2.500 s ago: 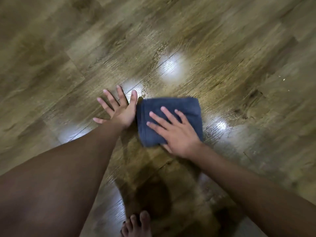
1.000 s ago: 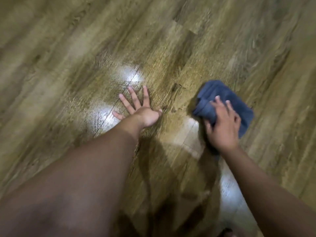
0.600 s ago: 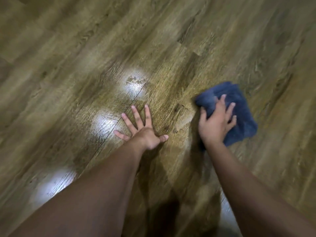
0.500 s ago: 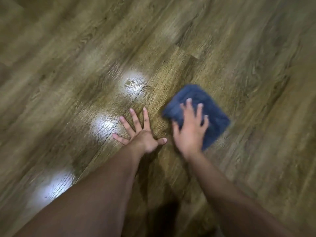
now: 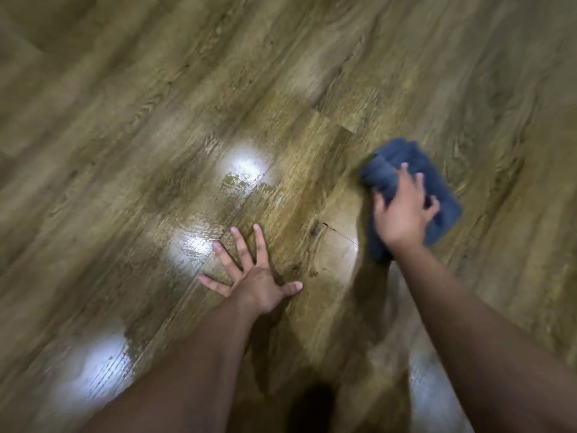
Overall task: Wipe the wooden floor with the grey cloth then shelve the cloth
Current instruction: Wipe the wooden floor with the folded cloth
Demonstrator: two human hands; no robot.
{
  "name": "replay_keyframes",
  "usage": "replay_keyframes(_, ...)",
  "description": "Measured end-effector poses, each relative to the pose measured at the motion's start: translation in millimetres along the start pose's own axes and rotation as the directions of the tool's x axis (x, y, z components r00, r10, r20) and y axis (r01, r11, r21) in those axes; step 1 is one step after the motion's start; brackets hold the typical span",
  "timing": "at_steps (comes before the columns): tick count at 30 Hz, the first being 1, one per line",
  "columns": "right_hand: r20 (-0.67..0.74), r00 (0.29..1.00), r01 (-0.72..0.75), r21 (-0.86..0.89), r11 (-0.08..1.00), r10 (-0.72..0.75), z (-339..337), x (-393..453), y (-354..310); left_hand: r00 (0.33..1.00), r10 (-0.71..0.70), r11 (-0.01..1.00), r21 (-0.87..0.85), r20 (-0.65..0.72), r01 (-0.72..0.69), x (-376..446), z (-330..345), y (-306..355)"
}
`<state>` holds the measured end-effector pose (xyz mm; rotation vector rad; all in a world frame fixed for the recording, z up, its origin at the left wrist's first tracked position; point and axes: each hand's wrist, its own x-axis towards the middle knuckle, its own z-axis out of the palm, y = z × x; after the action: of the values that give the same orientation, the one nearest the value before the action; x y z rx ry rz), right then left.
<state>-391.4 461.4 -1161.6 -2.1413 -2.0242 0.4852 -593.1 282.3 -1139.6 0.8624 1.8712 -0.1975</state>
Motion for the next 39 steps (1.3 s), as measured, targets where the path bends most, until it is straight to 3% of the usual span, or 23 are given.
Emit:
replay_keyframes(2,-0.050,0.988,-0.139,0.078,0.987,0.143,-1,16,-1,1.000,0.008,1.000,0.003,-0.007,-0.008,1,1,-1)
replay_keyframes(5,-0.059,0.993,-0.099,0.096,0.990,0.105,7,8,-22,1.000,0.013,1.000,0.006,-0.020,-0.013,2,1,-1)
replay_keyframes(8,0.020,0.990,0.136,0.023,0.990,-0.136,16,-27,-45,0.999,0.011,1.000,0.008,-0.031,-0.011,3,1,-3)
replay_keyframes(11,0.176,0.870,0.476,-0.050,0.878,-0.461,23,-74,-54,0.999,-0.003,1.000,0.024,-0.053,0.005,3,4,-2)
replay_keyframes(14,0.252,0.772,0.617,-0.077,0.783,-0.584,33,-105,-52,0.998,-0.004,1.000,0.021,-0.063,0.006,5,5,-2)
replay_keyframes(24,0.212,0.838,0.538,-0.164,0.827,-0.503,42,-98,-64,0.995,-0.009,0.999,0.034,-0.104,0.013,7,6,-4)
replay_keyframes(31,0.193,0.910,0.394,-0.124,0.911,-0.367,58,-82,-123,0.993,-0.023,0.998,0.055,-0.116,0.029,13,9,-7)
replay_keyframes(34,0.255,0.863,0.469,-0.080,0.879,-0.437,72,-70,-158,0.993,-0.052,0.995,0.083,-0.102,0.061,18,12,-7)
replay_keyframes(37,0.323,0.749,0.624,-0.049,0.780,-0.579,75,-65,-173,0.994,-0.081,0.992,0.091,-0.074,0.087,20,12,-7)
replay_keyframes(39,0.315,0.730,0.646,-0.027,0.763,-0.607,70,-64,-165,0.994,-0.078,0.993,0.080,-0.081,0.084,20,12,-7)
